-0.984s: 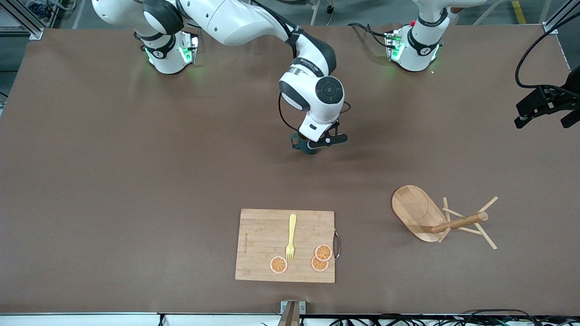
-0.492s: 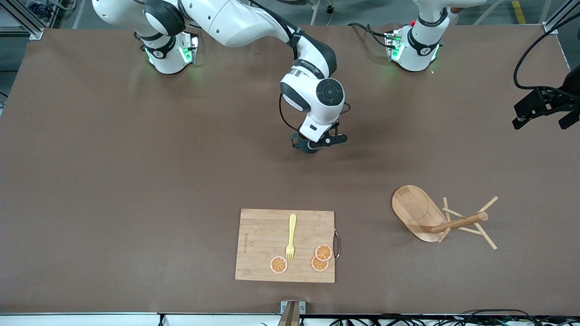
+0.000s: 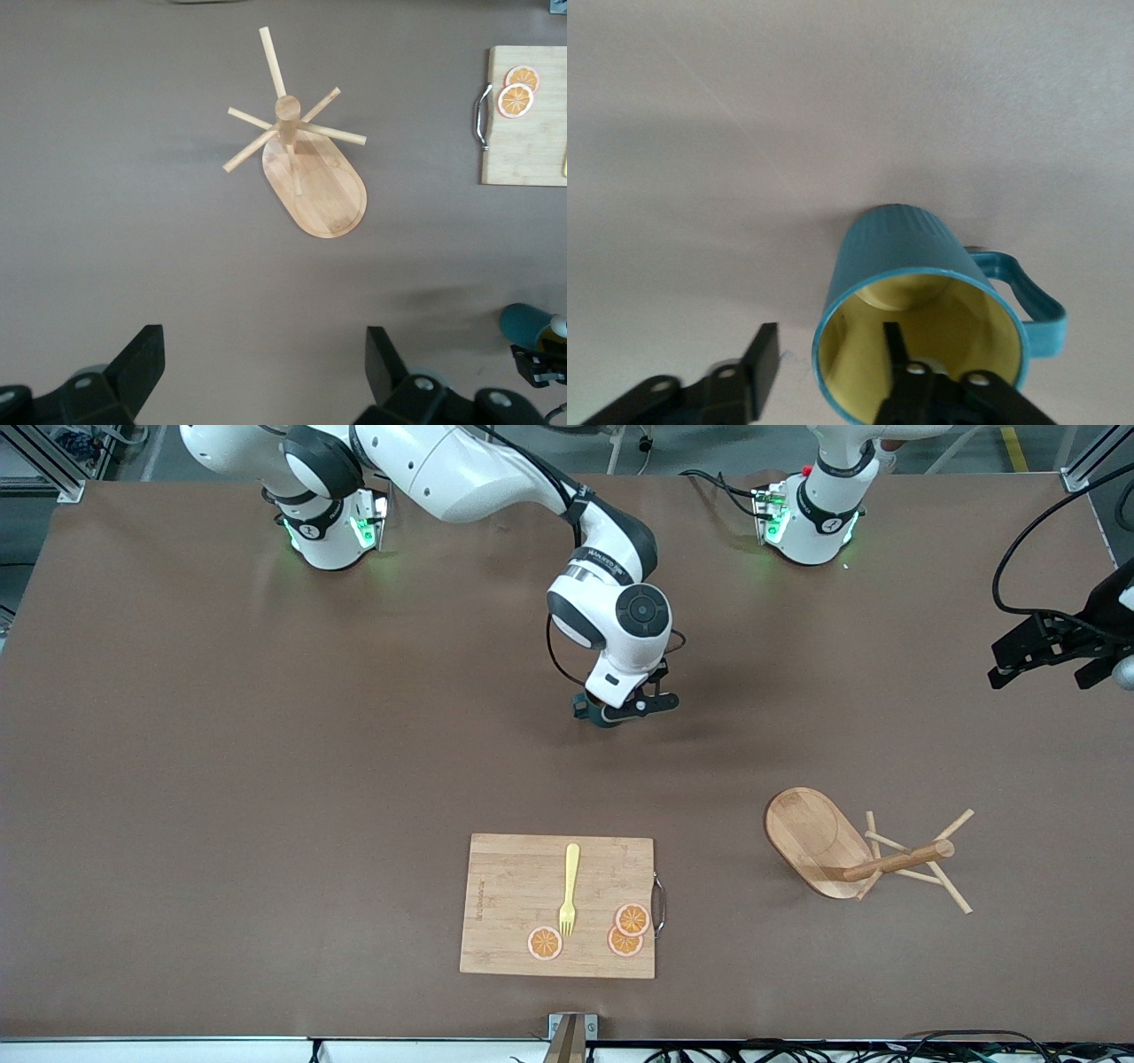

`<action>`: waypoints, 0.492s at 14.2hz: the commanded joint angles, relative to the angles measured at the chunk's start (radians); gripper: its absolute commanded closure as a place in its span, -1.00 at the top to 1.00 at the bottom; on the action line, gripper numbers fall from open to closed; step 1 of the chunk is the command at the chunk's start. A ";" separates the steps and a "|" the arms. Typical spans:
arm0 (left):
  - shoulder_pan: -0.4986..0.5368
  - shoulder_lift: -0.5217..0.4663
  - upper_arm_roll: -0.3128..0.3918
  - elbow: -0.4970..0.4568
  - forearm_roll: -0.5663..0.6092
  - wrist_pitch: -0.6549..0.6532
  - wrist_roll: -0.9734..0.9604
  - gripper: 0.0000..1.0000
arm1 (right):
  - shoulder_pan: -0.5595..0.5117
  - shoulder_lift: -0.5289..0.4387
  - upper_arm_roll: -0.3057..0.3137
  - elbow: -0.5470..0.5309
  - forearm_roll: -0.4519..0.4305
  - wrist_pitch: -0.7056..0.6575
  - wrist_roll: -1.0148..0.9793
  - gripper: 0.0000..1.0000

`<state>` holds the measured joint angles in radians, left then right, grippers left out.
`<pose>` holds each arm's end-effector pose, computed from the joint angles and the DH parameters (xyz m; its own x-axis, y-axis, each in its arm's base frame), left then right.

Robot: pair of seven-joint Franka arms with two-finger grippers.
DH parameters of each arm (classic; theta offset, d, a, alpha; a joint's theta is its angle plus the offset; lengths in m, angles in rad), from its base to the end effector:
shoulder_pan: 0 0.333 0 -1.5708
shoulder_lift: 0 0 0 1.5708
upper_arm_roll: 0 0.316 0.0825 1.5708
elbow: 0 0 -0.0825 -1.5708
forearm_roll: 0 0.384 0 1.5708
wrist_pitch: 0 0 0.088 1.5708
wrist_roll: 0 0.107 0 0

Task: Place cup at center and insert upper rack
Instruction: 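Lift the teal mug with the right gripper and carry it toward the table center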

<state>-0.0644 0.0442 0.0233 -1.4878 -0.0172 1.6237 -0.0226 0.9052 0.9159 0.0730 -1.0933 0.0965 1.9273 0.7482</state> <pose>0.5737 -0.0257 0.6439 0.9957 -0.0175 0.0912 -0.0193 -0.9996 0.0182 0.4350 0.6267 0.2597 0.9728 0.1674 -0.1599 0.1616 -0.9856 -0.0491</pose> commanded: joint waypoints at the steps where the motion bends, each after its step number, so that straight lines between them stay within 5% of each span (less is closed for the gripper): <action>1: 0.003 0.014 0.003 0.018 -0.027 -0.010 -0.011 1.00 | -0.028 -0.066 0.005 0.022 0.012 -0.092 0.022 1.00; 7: -0.003 0.011 -0.058 -0.031 -0.075 -0.021 -0.019 1.00 | -0.230 -0.286 -0.010 0.081 0.003 -0.322 0.036 1.00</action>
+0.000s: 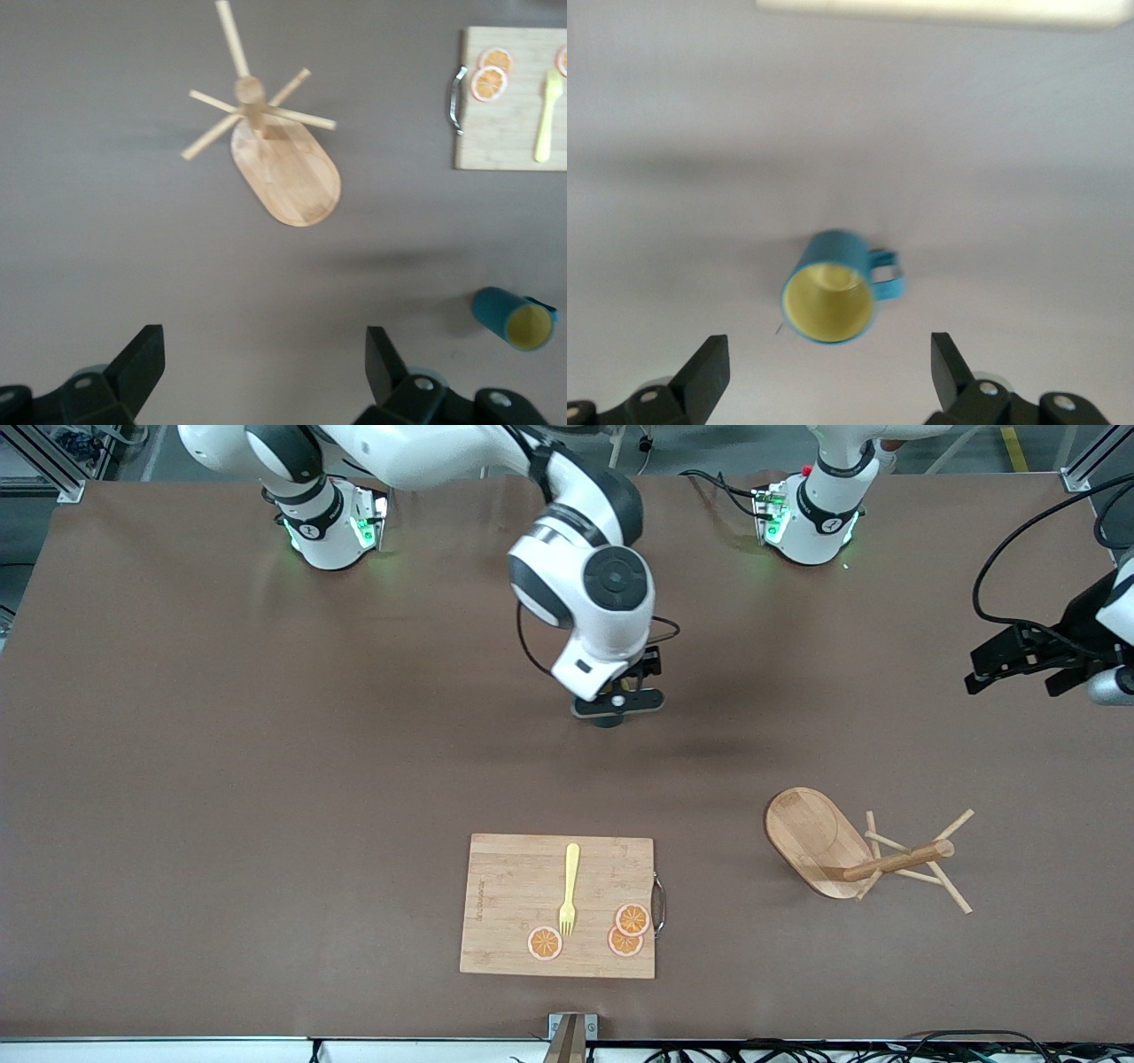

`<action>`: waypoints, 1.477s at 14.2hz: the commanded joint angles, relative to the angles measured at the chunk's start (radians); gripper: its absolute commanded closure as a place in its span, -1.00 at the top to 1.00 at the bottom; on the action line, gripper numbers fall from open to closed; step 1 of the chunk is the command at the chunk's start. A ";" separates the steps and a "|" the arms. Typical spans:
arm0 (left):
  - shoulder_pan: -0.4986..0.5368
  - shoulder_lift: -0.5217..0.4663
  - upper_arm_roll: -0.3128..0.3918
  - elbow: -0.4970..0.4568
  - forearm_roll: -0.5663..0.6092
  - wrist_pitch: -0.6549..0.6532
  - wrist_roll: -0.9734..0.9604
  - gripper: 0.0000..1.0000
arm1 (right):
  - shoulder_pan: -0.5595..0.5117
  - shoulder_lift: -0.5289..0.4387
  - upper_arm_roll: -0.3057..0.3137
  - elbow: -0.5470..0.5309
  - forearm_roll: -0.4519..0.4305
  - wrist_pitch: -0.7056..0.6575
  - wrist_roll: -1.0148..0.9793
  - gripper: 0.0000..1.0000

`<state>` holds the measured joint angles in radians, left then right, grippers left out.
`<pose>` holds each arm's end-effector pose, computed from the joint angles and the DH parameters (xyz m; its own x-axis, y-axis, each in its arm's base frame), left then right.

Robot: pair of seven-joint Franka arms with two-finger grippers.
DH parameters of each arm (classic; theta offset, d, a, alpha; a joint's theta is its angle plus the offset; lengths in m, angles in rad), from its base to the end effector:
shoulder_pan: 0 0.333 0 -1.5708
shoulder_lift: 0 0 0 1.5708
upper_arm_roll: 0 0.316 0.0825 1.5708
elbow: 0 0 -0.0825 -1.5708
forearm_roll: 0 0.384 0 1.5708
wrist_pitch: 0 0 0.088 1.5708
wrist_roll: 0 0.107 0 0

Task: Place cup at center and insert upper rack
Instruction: 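Set the mug down, open the right gripper while the left gripper approaches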

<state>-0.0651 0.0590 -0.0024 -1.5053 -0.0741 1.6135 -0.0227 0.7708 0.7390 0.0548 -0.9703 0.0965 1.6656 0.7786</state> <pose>0.5758 -0.0465 0.6263 0.9980 -0.0416 0.0474 -0.0451 -0.9961 0.0753 0.5113 0.5471 0.4302 0.9920 0.0261 -0.1239 0.0183 -0.9978 -0.0634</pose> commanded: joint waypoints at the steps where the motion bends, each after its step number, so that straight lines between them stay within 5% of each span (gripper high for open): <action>1: -0.002 -0.004 -0.071 -0.025 -0.018 -0.006 -0.048 1.00 | -0.152 -0.140 -0.003 -0.045 -0.012 -0.079 -0.008 1.00; 7: -0.042 0.070 -0.270 -0.049 -0.001 0.009 -0.320 1.00 | -0.537 -0.184 -0.010 -0.045 -0.109 -0.178 -0.310 1.00; 14: -0.364 0.220 -0.284 -0.038 0.077 0.216 -0.840 1.00 | -0.806 -0.262 -0.013 -0.050 -0.112 -0.178 -0.606 1.00; 18: -0.531 0.337 -0.283 -0.035 0.212 0.331 -1.159 1.00 | -0.789 -0.398 -0.176 -0.204 -0.089 -0.164 -0.830 1.00; 21: -0.611 0.407 -0.283 -0.035 0.298 0.399 -1.360 1.00 | -0.788 -0.508 -0.171 -0.313 -0.081 -0.097 -0.832 1.00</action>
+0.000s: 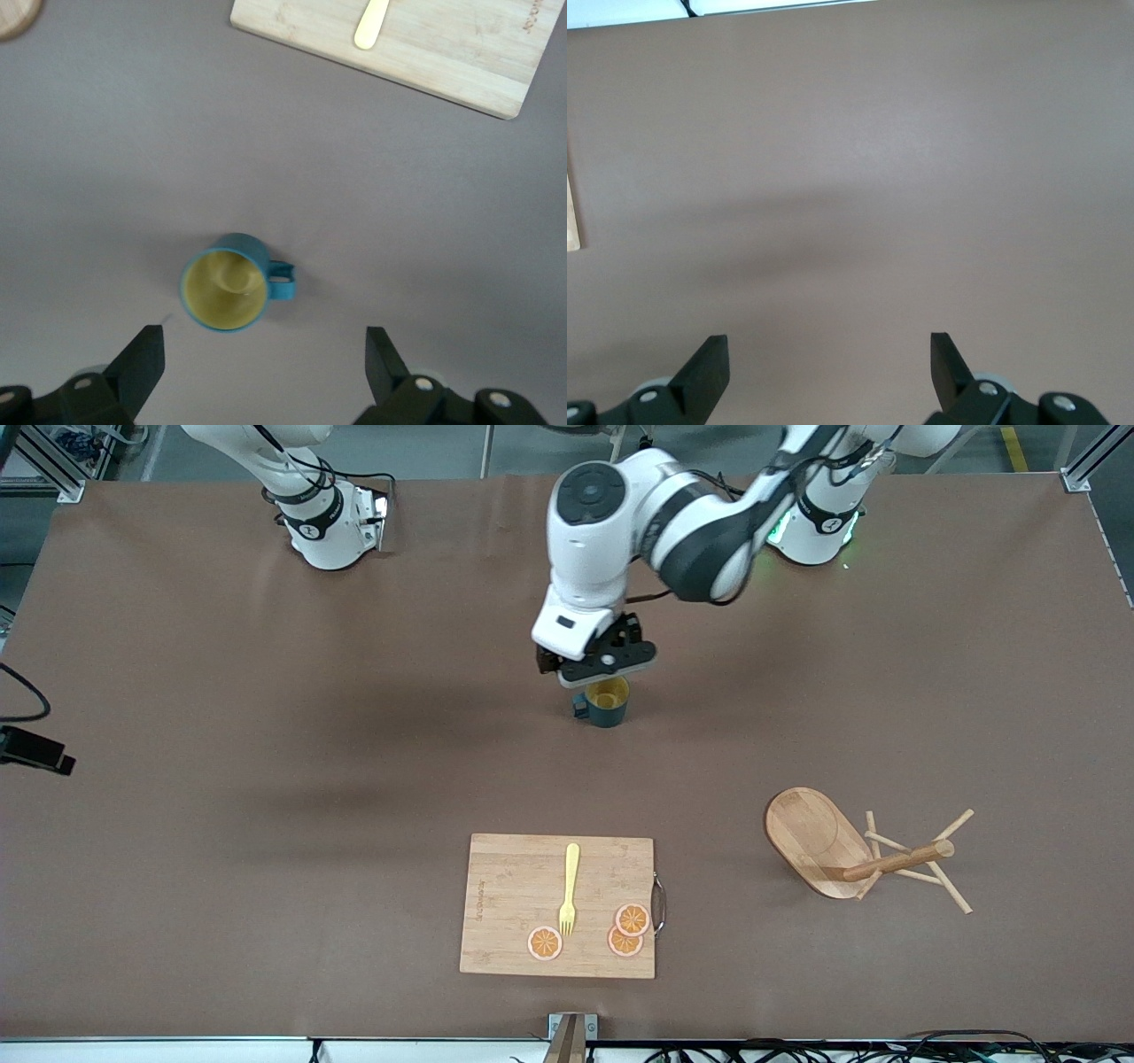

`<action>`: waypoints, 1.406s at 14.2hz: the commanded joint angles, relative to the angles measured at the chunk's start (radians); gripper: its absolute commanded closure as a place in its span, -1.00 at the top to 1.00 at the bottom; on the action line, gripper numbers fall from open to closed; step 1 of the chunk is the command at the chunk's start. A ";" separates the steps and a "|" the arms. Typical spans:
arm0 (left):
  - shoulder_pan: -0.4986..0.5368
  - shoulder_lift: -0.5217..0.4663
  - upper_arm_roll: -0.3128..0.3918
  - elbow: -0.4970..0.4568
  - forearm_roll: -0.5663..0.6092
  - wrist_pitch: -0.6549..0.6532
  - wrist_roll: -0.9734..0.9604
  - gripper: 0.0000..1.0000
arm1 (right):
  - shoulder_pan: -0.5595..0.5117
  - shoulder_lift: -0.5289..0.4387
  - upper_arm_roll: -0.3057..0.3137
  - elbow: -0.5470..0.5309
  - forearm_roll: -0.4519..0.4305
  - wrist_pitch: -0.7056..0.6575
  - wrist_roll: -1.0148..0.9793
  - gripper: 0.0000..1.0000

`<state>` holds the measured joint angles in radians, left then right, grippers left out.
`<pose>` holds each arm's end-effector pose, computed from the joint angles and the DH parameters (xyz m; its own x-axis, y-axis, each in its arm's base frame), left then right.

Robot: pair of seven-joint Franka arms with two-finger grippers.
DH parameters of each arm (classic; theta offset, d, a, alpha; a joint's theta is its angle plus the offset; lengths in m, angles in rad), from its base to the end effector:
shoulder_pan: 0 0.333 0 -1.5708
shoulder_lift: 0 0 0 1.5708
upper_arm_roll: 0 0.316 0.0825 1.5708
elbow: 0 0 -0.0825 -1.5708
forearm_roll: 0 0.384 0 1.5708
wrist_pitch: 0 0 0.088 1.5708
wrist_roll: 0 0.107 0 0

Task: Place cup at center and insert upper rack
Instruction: 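Position the open left gripper beside the mug handle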

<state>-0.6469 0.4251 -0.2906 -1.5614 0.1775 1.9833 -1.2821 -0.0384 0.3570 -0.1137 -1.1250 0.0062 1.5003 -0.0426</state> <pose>0.4300 -0.5233 0.4098 0.9542 0.2952 0.0476 0.2955 -0.9553 0.0017 0.6471 -0.0826 0.6122 0.9947 -0.1010 0.0189 -0.1016 -0.9942 0.0343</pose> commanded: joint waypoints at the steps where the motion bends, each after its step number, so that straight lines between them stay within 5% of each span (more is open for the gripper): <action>1: -0.060 0.067 0.010 0.023 0.071 0.057 -0.168 1.00 | 0.020 -0.166 0.005 -0.203 0.009 0.104 -0.019 1.00; 10: -0.243 0.237 0.013 0.024 0.466 0.071 -0.601 1.00 | -0.012 -0.227 0.029 -0.268 0.057 0.110 0.013 1.00; 16: -0.330 0.271 0.013 -0.066 0.753 0.065 -0.882 1.00 | 0.017 -0.283 0.031 -0.371 0.014 0.141 0.001 1.00; 20: -0.376 0.320 0.015 -0.078 0.845 0.008 -0.959 1.00 | 0.061 -0.311 0.032 -0.419 -0.045 0.162 0.004 1.00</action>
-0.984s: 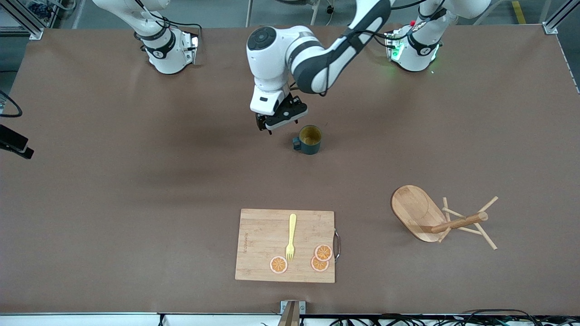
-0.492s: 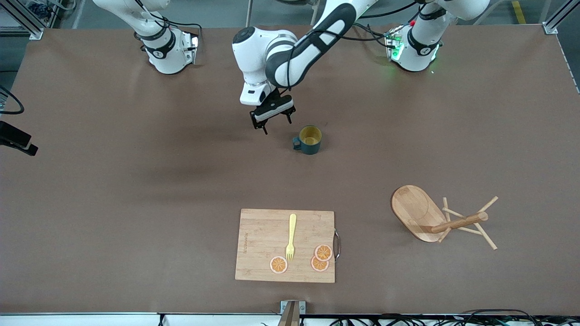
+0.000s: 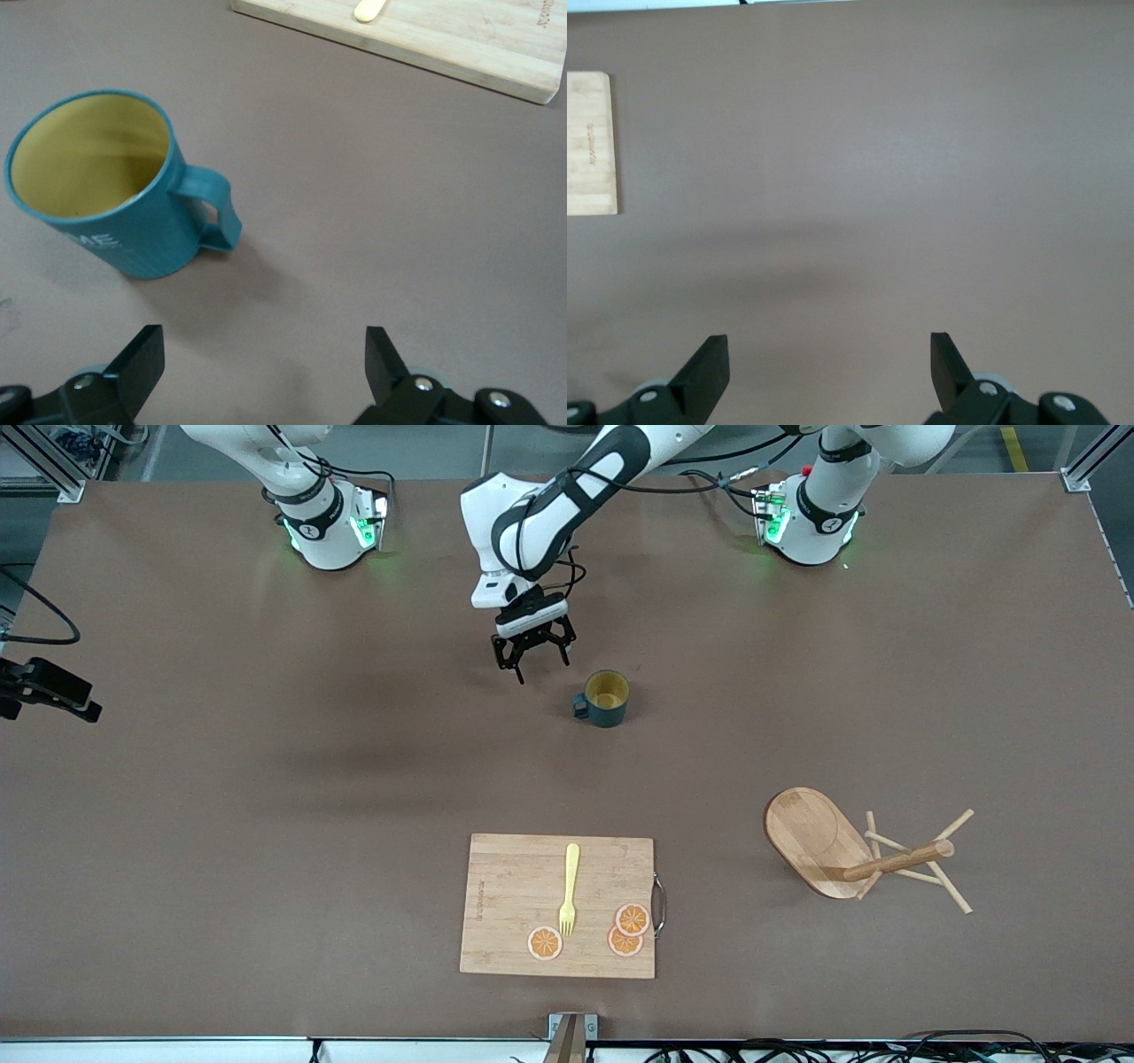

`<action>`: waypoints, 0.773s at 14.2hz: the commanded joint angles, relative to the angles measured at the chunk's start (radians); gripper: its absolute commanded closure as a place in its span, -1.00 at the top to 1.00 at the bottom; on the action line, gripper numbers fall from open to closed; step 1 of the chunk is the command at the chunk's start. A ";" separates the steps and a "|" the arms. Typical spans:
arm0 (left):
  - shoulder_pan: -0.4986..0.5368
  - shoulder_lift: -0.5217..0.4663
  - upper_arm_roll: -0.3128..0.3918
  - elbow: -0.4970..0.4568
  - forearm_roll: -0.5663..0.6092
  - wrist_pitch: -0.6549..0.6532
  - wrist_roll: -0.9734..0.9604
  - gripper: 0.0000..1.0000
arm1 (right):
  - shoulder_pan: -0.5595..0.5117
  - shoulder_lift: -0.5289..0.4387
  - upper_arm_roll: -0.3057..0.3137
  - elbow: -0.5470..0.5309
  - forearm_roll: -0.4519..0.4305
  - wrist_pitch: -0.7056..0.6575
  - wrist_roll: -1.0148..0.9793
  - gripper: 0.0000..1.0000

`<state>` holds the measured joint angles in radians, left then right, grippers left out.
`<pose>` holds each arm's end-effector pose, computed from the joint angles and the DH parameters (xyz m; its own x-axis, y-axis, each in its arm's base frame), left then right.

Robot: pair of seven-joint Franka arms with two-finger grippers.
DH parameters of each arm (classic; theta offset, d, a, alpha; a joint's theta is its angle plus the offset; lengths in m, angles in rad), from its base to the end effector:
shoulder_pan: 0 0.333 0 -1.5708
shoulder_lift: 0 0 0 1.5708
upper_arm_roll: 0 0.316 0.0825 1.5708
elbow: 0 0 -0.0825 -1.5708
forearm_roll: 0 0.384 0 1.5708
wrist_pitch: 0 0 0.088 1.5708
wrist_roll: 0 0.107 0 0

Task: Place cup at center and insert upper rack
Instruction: 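Position the open left gripper beside the mug handle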

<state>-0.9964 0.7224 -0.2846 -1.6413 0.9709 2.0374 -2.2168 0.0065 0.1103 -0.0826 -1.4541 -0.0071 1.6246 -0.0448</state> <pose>0.2540 -0.6185 0.1947 0.7377 0.3101 0.5998 0.3909 -0.9204 -0.0048 0.5929 -0.0430 0.6217 0.9978 -0.0297 0.0597 -0.0309 -0.9993 0.0189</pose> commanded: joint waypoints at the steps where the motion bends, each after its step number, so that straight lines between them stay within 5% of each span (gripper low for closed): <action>1: -0.048 0.040 0.010 0.003 0.084 -0.096 -0.032 1.00 | 0.015 -0.092 0.000 -0.138 -0.031 0.067 0.006 1.00; 4: -0.062 0.077 0.010 0.008 0.201 -0.167 -0.116 1.00 | 0.015 -0.164 0.000 -0.268 -0.031 0.165 0.008 1.00; 11: -0.093 0.117 0.030 0.035 0.379 -0.238 -0.126 1.00 | 0.009 -0.155 -0.002 -0.240 -0.031 0.140 0.008 1.00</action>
<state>-1.0667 0.8147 -0.2691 -1.6455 1.3027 1.8271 -2.3306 0.0195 -0.0200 -0.0866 -1.6842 -0.0182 1.7632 -0.0445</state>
